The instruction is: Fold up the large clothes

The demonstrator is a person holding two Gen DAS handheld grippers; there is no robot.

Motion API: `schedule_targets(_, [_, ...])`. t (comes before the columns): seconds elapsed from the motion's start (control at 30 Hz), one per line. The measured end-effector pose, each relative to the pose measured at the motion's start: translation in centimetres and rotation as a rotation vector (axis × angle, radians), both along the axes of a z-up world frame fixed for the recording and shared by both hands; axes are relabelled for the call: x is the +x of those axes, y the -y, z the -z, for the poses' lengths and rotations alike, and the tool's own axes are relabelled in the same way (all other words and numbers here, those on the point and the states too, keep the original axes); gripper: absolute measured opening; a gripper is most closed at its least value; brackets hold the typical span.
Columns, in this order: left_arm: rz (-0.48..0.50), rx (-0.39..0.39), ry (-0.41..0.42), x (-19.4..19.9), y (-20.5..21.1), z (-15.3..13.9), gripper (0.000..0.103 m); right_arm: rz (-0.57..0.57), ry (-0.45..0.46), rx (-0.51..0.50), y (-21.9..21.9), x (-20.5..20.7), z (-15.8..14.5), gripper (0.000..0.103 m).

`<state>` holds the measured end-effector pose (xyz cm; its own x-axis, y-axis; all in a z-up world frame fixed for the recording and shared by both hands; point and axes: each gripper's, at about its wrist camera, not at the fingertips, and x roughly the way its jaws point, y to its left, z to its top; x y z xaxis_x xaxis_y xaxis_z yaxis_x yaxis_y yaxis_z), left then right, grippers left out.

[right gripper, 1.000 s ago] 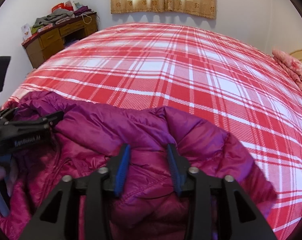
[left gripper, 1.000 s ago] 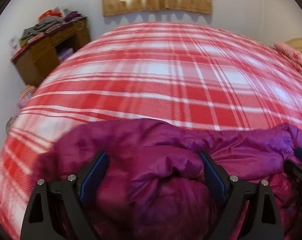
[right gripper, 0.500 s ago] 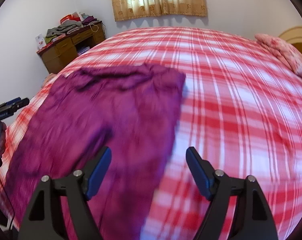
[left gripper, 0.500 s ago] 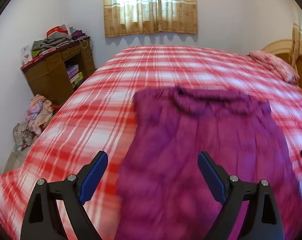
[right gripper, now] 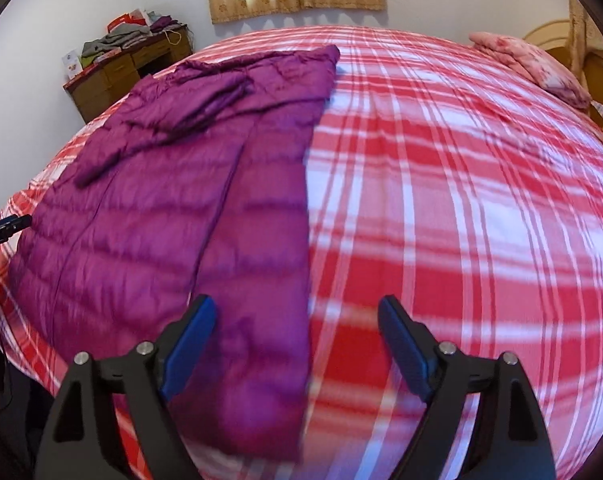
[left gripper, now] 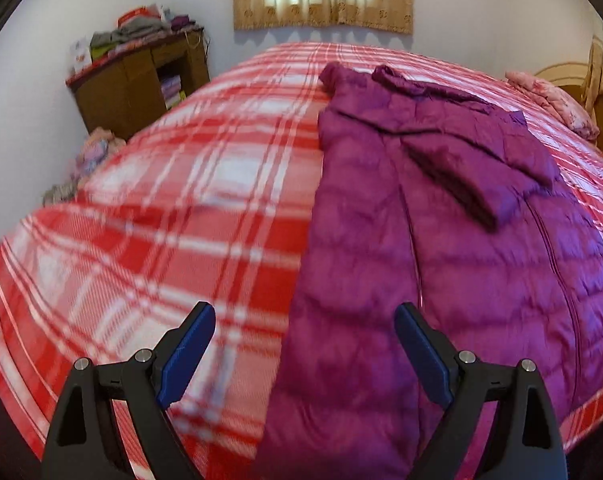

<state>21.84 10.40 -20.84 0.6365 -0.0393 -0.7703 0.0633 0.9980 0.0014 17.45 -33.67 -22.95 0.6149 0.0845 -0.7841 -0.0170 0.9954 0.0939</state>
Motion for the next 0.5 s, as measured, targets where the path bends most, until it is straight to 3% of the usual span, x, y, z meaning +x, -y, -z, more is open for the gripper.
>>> schedule_targets(0.1, [0.02, -0.01, -0.002, -0.6, 0.5, 0.9, 0.091, 0.013, 0.013, -0.016, -0.6, -1.5, 0.5, 0.086])
schedule_targets(0.17, [0.034, -0.02, -0.008, -0.8, 0.9, 1.3, 0.09, 0.025, 0.023, -0.023, -1.2, -2.6, 0.7, 0.077])
schedule_targets(0.2, [0.061, -0.036, -0.008, -1.0, 1.2, 1.4, 0.072, 0.029, 0.024, -0.019, -1.4, -2.8, 0.8, 0.072])
schedule_targets(0.23, [0.087, -0.052, -0.011, -1.2, 1.5, 1.4, 0.045, 0.027, 0.025, -0.013, -1.7, -2.8, 0.8, 0.061])
schedule_targets(0.27, [0.119, -0.07, -0.017, -1.3, 1.9, 1.4, 0.038, 0.014, 0.027, -0.01, -2.0, -2.8, 0.7, 0.044])
schedule_targets(0.3, [0.127, -0.067, -0.012, -1.5, 2.1, 1.2, 0.027, -0.001, 0.026, -0.004, -2.4, -3.1, 0.7, 0.035])
schedule_targets(0.33, [0.137, -0.068, -0.008, -1.7, 2.2, 1.0, 0.011, -0.015, 0.019, 0.011, -2.5, -3.0, 0.5, 0.019])
schedule_targets(0.37, [0.159, -0.078, -0.002, -2.0, 2.3, 0.6, 0.009, -0.019, 0.018, 0.028, -2.5, -3.0, 0.4, 0.011])
schedule_targets(0.5, [0.195, -0.126, 0.091, -4.3, 1.7, -3.3, 0.005, -0.012, 0.08, 0.123, -1.4, -4.5, -2.0, 0.008])
